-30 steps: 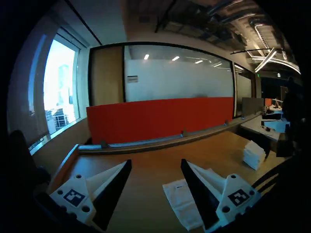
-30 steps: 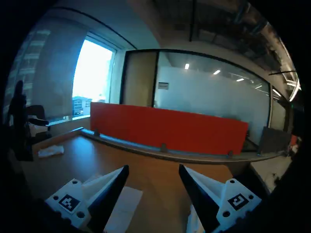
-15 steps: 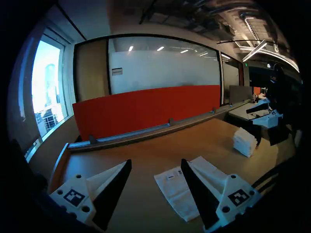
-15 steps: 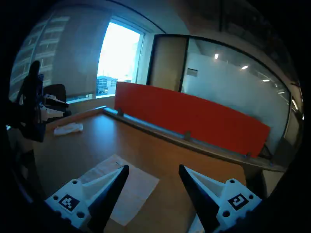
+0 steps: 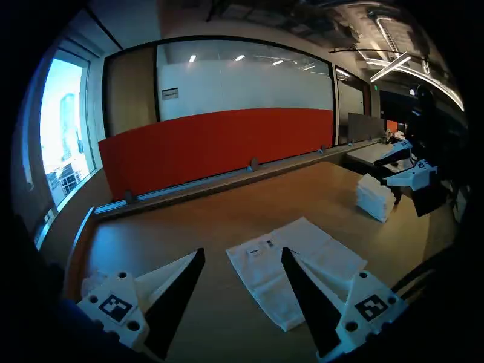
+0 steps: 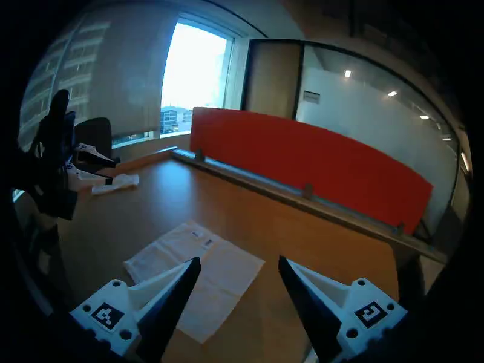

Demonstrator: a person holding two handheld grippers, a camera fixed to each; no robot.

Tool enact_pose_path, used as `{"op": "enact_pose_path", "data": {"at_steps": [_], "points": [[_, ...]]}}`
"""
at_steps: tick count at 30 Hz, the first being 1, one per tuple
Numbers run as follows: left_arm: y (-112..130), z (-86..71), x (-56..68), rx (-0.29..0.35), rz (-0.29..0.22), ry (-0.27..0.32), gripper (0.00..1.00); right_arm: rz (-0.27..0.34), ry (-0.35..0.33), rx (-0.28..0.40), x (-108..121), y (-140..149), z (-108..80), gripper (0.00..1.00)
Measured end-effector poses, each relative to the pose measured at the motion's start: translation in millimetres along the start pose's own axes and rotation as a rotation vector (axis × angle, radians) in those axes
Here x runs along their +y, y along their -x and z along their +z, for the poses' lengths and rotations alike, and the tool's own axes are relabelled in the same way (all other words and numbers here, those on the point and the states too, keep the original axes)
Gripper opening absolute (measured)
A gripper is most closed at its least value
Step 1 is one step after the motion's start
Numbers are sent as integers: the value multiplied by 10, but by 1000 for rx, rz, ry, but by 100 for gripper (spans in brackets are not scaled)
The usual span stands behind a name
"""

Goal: Fold towel

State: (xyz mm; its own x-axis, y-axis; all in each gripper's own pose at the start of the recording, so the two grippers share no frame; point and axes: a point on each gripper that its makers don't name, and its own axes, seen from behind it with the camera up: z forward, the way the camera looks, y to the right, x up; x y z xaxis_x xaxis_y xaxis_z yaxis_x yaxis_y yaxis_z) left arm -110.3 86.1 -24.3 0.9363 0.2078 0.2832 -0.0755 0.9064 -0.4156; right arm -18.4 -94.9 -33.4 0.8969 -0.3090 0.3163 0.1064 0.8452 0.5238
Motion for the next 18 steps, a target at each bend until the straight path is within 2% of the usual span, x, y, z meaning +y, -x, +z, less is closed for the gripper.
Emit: {"op": "enact_pose_path", "data": {"at_steps": [8,18], "points": [[389,142,157,-61,17,24,94,5,-23,-44,-95,383,147,99],[969,333,357,-156,37,64,94,-21,-56,-112,-279,920,313,99]]}}
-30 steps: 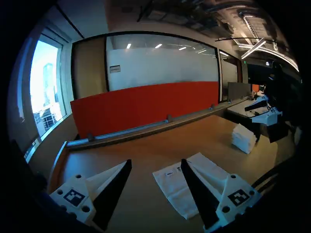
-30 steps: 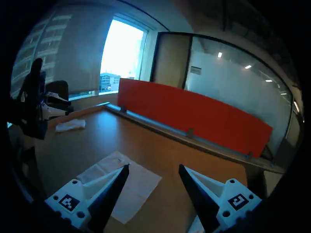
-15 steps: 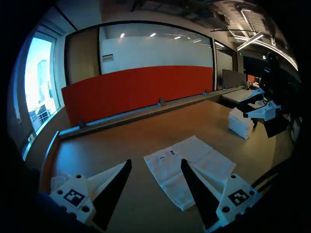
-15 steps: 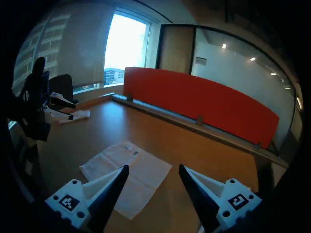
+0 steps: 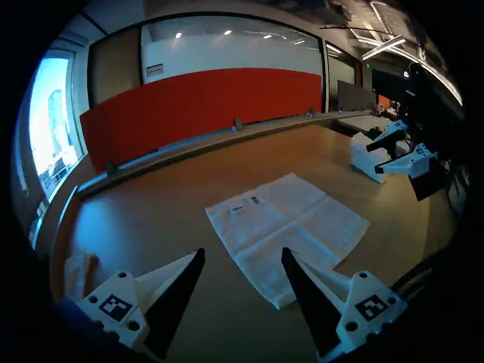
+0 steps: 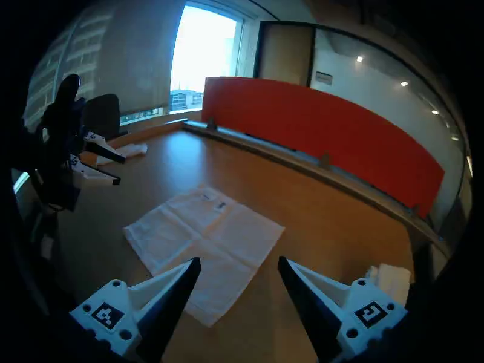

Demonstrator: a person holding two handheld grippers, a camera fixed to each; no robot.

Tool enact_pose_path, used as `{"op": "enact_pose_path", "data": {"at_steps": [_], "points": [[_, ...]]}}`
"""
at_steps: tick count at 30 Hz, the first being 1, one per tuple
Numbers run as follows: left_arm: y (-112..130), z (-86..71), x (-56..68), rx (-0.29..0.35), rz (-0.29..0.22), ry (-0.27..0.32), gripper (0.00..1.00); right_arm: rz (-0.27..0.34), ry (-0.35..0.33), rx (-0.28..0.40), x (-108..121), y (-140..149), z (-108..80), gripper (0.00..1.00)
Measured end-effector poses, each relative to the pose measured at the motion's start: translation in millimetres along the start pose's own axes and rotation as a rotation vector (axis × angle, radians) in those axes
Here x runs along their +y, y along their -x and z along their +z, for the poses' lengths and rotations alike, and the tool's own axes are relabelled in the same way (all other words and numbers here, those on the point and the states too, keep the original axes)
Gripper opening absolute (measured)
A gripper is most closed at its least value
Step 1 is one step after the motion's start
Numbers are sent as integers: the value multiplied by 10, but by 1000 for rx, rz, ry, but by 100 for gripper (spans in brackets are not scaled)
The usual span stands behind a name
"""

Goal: Fold towel

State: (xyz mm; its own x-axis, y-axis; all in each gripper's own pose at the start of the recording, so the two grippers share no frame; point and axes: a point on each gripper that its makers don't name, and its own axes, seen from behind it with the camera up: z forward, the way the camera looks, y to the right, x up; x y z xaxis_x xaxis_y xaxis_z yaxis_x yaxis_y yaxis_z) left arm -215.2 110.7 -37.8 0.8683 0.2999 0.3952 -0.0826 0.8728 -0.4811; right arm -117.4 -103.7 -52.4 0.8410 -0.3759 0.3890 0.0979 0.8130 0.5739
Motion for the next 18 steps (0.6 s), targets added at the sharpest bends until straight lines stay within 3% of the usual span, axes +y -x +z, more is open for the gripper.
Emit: {"op": "enact_pose_path", "data": {"at_steps": [9,18], "points": [[494,207,165,-102,7,47,94,4,-28,-55,-118,391,165,99],[837,322,316,-179,29,82,94,-22,-59,-137,-255,867,261,99]]}}
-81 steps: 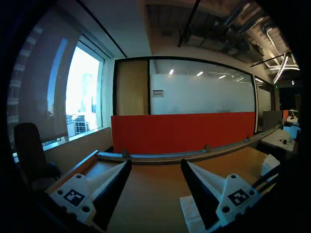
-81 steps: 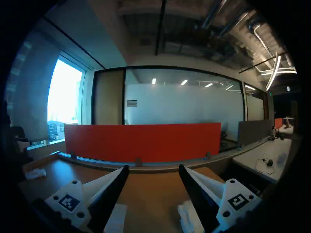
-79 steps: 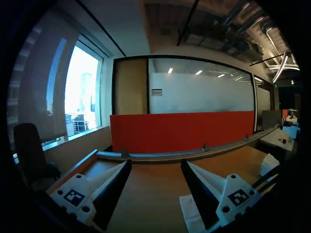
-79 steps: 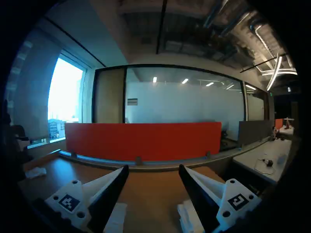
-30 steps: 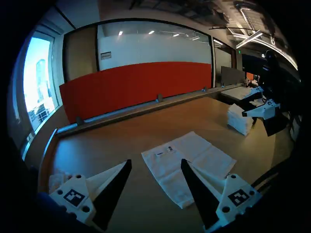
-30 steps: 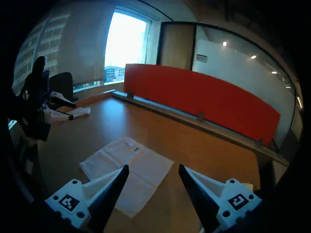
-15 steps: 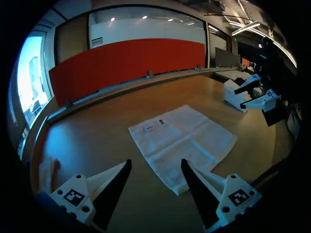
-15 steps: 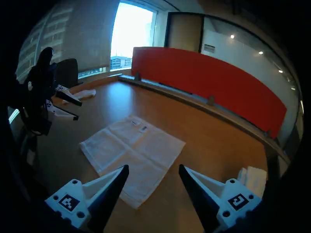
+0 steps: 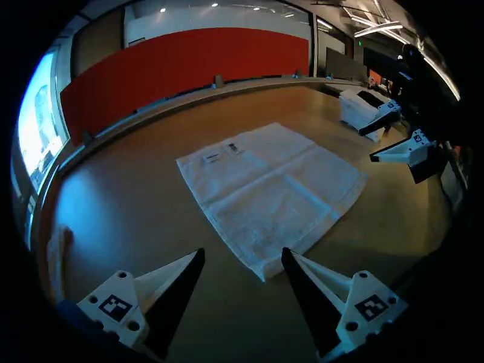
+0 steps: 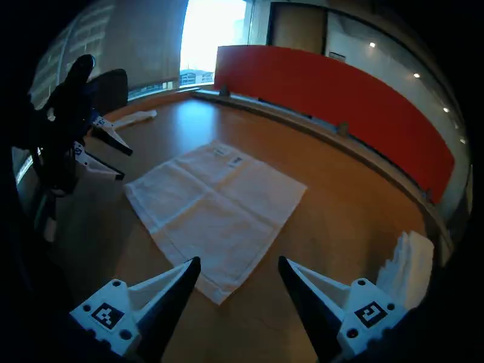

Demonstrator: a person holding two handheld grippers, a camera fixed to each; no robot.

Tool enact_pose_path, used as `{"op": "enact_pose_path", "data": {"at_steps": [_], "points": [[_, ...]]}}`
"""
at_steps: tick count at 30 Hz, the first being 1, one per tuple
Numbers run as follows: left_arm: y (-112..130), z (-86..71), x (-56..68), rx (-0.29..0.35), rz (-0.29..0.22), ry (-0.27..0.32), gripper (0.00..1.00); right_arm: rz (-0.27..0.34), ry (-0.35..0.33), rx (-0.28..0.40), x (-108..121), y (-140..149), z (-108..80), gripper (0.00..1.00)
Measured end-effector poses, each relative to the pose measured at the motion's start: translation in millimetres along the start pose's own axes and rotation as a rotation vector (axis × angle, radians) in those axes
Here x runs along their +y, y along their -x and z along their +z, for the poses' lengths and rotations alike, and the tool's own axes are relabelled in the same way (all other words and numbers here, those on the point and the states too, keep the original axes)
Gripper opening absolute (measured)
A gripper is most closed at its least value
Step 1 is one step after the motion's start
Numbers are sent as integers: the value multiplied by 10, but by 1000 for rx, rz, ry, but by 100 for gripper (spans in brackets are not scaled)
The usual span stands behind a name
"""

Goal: Fold towel

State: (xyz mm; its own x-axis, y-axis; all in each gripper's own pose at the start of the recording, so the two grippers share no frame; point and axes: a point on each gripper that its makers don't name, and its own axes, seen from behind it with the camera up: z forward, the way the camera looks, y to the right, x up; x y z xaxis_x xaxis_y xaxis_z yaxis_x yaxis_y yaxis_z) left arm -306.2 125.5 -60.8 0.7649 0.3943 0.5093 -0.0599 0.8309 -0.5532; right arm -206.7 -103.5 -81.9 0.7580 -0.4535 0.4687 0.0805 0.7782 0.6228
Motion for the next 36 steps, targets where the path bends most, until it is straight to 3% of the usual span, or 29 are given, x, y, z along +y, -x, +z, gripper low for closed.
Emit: {"op": "enact_pose_path", "data": {"at_steps": [8,19,24,36], "points": [[208,102,105,-56,23,24,94,2,-25,-55,-86,270,84,99],[312,189,246,-105,-9,67,94,-5,-44,-95,-123,457,124,97],[342,208,270,-121,-5,74,92,-9,-51,-101,-133,481,142,91],[357,230,326,-133,11,76,77,-11,-84,-124,-189,554,171,68]]}}
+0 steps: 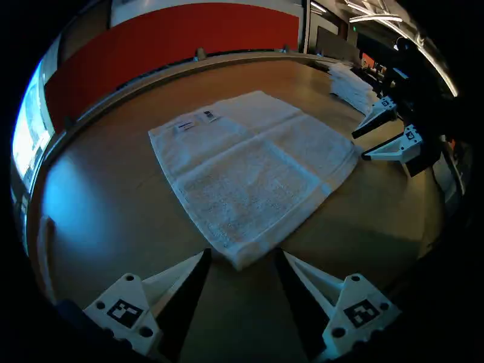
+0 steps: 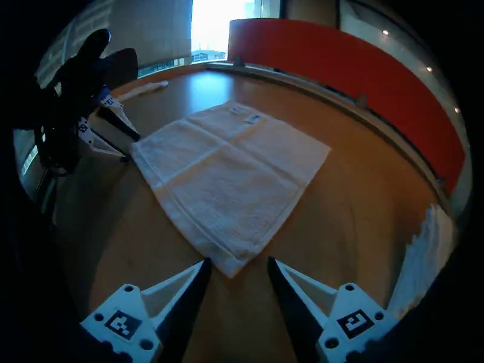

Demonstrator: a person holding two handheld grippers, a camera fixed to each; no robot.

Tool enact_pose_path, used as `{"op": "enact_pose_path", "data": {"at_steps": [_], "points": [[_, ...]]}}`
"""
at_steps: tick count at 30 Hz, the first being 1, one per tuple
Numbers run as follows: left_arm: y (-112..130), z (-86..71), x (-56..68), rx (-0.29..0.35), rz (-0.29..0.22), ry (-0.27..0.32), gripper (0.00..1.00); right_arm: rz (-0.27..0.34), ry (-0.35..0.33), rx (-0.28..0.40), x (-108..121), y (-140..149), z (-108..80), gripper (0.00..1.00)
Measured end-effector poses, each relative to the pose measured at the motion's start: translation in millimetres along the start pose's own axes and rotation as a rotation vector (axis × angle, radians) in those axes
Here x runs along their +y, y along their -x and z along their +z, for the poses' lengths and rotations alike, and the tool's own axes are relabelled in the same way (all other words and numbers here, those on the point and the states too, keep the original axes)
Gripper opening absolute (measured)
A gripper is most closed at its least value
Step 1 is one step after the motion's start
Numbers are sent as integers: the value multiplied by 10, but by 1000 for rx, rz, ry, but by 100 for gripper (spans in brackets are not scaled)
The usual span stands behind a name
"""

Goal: Fold towel

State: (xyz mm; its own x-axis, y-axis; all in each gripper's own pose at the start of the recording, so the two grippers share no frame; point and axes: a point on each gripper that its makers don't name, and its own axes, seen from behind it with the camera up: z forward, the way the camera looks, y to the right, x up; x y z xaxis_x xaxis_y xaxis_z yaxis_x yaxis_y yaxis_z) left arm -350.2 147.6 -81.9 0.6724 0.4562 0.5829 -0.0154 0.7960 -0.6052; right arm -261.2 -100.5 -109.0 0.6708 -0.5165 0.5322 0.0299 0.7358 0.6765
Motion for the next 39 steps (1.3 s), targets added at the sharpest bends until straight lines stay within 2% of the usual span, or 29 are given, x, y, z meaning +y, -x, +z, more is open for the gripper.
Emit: {"op": "enact_pose_path", "data": {"at_steps": [5,8,14,20,24,26,28,32,39], "points": [[4,0,5,-5,3,2,75,9,-9,0,-13,5,12,68],[4,-1,9,-6,7,3,75,11,-15,1,-25,9,12,64],[10,3,25,-9,13,7,67,26,-36,-1,-67,18,11,52],[5,3,55,-11,17,10,54,29,-39,-1,-76,17,12,35],[5,-2,51,-11,9,4,51,28,-42,-3,-85,16,11,26],[6,-3,43,-12,5,0,45,27,-42,-3,-91,15,12,21],[6,-1,18,-13,-2,-10,31,26,-43,-4,-100,14,13,19],[6,4,-9,-17,-20,-21,19,25,-49,-7,-124,11,16,18],[-14,-12,3,-18,-34,-17,17,39,-41,4,-122,-44,-14,17]]}}
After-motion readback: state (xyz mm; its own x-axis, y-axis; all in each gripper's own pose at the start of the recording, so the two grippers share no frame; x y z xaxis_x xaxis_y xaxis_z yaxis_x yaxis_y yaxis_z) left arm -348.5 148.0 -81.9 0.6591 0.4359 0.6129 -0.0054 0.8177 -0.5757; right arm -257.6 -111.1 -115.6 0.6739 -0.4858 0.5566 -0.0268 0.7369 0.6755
